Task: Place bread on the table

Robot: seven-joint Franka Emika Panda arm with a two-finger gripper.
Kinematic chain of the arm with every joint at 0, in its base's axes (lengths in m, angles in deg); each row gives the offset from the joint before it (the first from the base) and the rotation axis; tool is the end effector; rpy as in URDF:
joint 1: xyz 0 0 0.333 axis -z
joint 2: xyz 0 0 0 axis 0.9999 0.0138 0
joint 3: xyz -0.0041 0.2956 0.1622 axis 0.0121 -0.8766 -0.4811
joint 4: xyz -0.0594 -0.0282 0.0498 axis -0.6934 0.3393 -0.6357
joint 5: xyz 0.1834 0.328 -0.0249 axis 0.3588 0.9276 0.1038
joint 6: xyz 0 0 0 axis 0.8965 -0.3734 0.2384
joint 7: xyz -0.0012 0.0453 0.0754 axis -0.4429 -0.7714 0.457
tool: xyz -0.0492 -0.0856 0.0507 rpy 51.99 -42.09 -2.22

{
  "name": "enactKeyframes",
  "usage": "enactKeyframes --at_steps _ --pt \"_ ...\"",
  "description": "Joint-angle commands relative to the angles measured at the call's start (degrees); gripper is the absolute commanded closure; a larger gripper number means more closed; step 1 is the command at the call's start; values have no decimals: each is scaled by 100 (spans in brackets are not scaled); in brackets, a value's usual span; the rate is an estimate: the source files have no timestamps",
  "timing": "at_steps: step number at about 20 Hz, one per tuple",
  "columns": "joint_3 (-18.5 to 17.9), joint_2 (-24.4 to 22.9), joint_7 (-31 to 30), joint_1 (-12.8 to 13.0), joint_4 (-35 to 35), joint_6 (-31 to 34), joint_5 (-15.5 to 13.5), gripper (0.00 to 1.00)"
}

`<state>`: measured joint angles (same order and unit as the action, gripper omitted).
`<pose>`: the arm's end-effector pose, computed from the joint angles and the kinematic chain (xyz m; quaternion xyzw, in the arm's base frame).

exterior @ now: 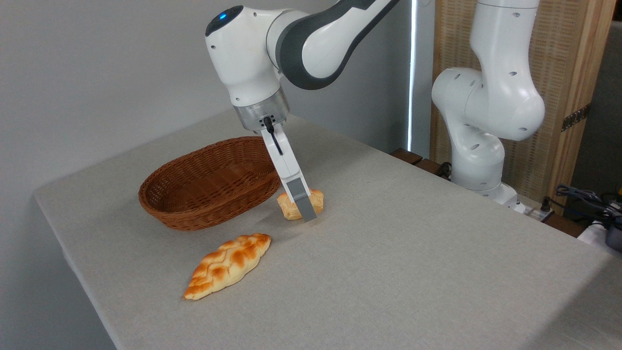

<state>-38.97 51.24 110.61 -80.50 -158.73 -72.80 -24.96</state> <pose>0.4334 -0.1266 0.4539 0.8138 -0.5729 -0.0966 0.0135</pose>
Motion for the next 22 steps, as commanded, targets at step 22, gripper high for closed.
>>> enactKeyframes --at_steps 22 --pt "-803 499 -1371 -27 3139 1111 -353 0"
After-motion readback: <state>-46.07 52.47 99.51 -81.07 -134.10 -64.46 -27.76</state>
